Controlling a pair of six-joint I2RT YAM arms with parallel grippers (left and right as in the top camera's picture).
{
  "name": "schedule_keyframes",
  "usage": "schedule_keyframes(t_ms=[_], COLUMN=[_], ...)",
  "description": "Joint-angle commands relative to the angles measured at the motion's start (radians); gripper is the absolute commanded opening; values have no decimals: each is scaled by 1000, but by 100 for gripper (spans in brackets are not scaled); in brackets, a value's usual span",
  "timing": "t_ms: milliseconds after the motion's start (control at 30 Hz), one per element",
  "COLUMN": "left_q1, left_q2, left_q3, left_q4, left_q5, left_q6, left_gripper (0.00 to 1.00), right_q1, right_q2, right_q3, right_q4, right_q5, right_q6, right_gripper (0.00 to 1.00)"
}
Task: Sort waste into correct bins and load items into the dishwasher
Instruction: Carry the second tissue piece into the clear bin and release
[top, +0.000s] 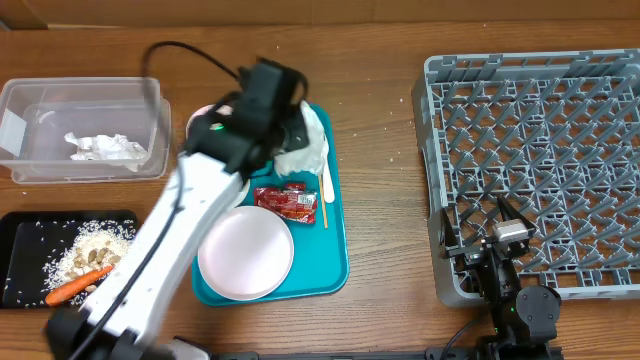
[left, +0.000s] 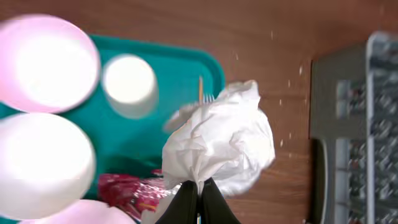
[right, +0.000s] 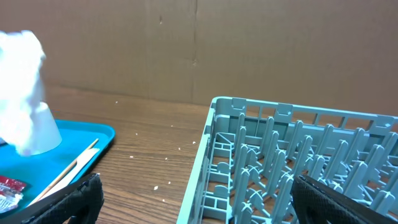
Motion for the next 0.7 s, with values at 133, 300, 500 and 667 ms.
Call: schedule_keyframes(t_ms=[133, 300, 500, 667], left_q1=[309, 589, 808, 879], left_q2=[-89, -44, 84, 149], left_q3=[20, 19, 18, 18], left_q4=[5, 114, 231, 245], left_q5=[-32, -31, -32, -31], left_q6=[12, -11, -5, -5], left_gripper=[4, 4, 4, 77], right_q1=[-6, -6, -6, -6], right_q2=[-8, -8, -8, -8], right_q3=[-10, -10, -10, -10], right_q4=[5, 5, 5, 5], right_q5=[6, 6, 6, 6], right_q6=[8, 8, 8, 8], right_gripper=[100, 100, 100, 100])
